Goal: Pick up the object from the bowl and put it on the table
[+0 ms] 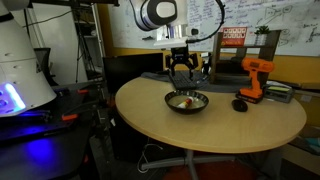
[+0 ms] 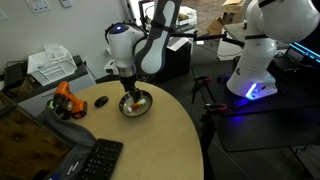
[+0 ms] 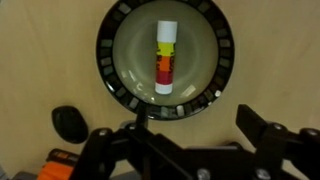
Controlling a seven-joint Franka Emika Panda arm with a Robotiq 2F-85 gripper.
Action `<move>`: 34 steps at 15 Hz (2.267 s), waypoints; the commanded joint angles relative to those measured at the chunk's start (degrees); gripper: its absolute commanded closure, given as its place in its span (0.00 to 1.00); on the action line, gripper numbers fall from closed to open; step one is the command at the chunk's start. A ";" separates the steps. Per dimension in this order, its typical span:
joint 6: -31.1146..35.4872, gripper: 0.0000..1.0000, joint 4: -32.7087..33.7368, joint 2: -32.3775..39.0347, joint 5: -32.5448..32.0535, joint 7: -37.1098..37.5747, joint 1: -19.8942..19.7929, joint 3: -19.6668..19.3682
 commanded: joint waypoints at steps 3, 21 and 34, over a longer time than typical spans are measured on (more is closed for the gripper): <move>-2.17 0.00 9.41 10.42 0.47 -0.63 -3.64 2.50; -9.85 0.92 20.59 21.79 -0.55 -2.13 -5.36 3.27; -17.66 0.92 8.89 5.13 8.40 -5.89 -3.29 13.26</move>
